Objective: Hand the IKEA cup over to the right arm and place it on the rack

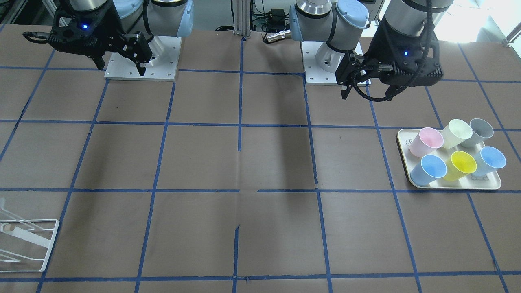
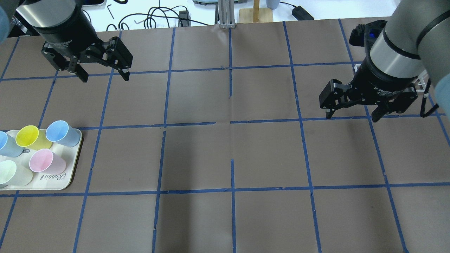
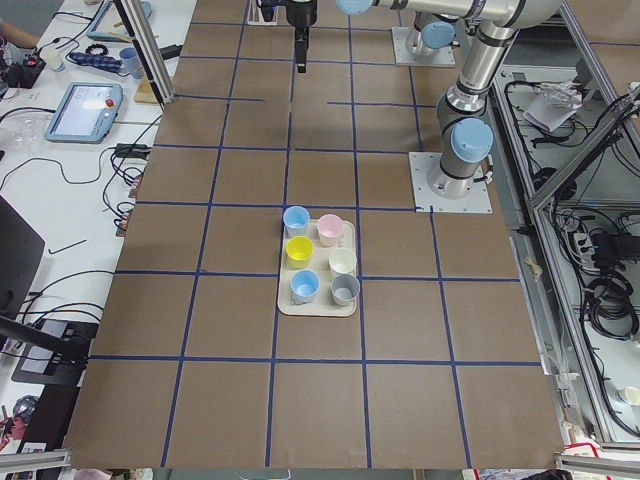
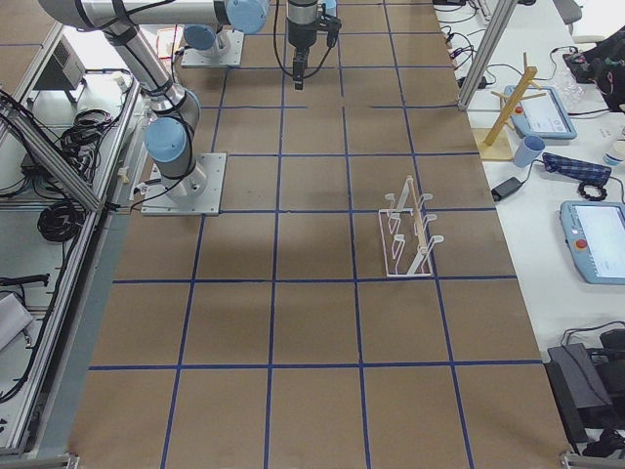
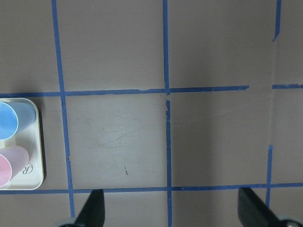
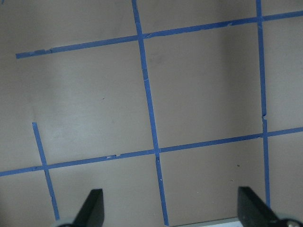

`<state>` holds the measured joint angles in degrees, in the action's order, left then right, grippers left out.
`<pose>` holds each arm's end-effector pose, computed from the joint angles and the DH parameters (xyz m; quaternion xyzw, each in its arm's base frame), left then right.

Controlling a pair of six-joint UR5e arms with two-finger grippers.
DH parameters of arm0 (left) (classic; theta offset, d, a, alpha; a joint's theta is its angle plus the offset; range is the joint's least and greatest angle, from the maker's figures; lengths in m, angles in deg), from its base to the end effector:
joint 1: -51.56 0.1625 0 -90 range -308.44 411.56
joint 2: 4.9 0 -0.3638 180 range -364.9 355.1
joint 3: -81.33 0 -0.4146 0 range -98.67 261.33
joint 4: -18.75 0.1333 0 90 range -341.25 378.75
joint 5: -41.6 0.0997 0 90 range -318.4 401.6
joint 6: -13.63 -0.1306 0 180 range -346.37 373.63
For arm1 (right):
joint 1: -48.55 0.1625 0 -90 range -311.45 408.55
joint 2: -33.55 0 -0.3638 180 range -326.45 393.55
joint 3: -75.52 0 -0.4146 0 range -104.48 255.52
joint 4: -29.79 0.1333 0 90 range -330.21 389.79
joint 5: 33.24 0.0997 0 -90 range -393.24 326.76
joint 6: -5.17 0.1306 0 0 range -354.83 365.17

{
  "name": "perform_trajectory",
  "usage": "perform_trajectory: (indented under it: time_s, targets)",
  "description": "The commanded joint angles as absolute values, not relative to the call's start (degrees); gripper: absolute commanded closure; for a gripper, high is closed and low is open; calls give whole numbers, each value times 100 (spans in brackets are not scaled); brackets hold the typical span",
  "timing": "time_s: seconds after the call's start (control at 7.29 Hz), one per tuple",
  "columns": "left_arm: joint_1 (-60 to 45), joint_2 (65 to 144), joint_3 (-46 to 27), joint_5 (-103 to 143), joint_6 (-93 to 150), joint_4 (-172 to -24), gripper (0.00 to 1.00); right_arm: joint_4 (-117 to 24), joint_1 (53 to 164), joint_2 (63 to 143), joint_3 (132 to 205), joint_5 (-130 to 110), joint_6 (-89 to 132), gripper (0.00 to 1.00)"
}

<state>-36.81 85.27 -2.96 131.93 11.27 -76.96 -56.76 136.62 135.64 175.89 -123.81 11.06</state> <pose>-0.1179 -0.5166 0.4354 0.0064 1.0000 0.0016 0.0028 0.1173 -0.4381 0.3971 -0.0681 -0.9976 -0.0149 0.0055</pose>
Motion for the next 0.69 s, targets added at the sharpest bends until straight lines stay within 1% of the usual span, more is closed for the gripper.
perform_trajectory:
  time_s: [0.0, 0.55]
  targets:
    - [-3686, 8527, -296, 13187, 1134, -7705, 0, -5661, 13644, 13576, 17589, -12376, 1071, 0]
    - [-3642, 8431, -392, 13257, 1099, -7792, 0, -5661, 13644, 13585, 17580, -12376, 1124, 0]
